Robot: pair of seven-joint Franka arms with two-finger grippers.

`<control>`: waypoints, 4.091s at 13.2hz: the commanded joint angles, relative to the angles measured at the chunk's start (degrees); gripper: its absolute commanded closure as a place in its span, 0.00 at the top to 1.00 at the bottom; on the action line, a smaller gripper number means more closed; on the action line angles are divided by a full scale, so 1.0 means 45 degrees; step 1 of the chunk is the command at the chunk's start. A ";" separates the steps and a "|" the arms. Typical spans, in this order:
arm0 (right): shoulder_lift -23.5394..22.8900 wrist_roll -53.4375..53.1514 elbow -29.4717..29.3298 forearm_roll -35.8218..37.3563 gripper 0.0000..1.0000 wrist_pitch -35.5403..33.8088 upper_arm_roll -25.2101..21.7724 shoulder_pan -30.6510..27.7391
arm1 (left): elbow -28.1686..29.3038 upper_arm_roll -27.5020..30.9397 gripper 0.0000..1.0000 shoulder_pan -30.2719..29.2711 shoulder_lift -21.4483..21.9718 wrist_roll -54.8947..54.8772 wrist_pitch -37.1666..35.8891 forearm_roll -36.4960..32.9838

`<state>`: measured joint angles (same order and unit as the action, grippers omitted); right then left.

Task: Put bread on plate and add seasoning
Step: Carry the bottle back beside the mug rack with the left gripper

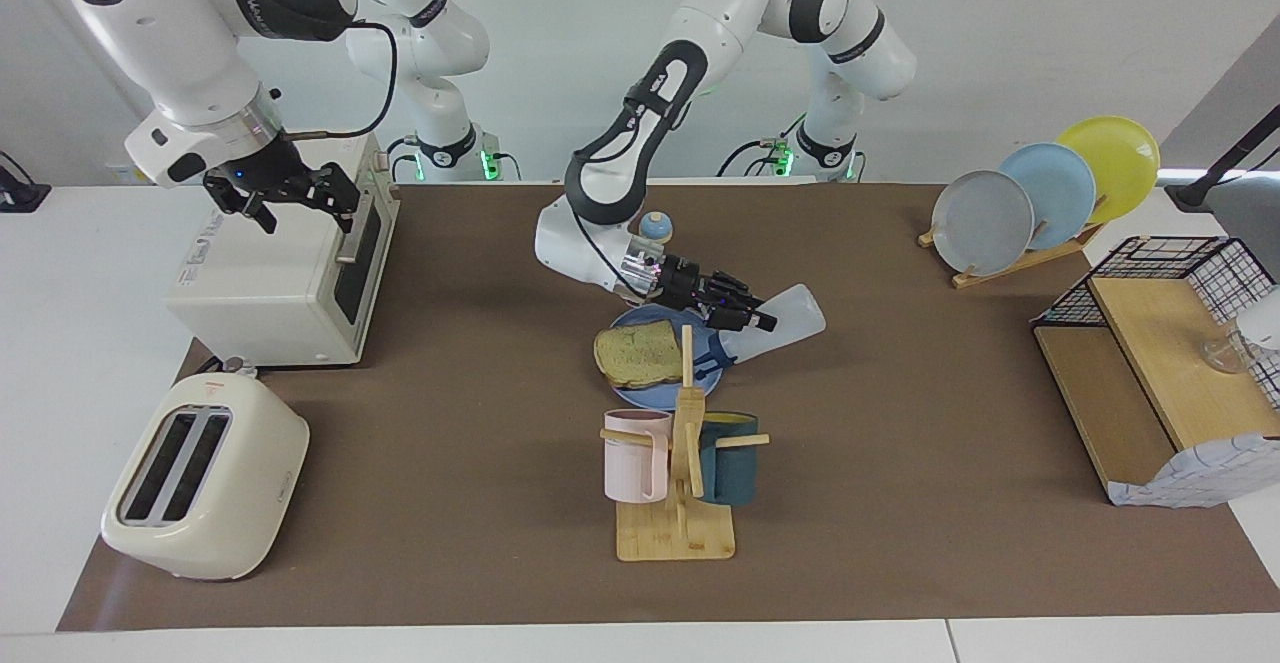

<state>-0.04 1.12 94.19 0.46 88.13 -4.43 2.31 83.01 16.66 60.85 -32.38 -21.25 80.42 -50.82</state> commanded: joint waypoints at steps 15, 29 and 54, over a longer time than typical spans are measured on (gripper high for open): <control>0.0145 0.0238 0.0123 0.0073 1.00 0.0063 0.0066 -0.0124 | 0.3190 -0.0089 0.00 -0.5199 0.5046 0.6316 0.9227 0.6957; 0.0145 0.0219 0.0123 0.0073 1.00 0.0063 0.0066 -0.0124 | 0.7042 -0.0070 0.00 -0.7349 0.3761 1.1735 2.1850 0.6918; 0.0145 0.0219 0.0123 0.0073 1.00 0.0063 0.0066 -0.0124 | 0.6573 0.0731 0.00 -0.7310 -0.0265 1.1325 2.6366 0.6586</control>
<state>-0.04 1.12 94.19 0.46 88.13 -4.43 2.31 113.24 18.85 27.38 -32.04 30.10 197.51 -20.55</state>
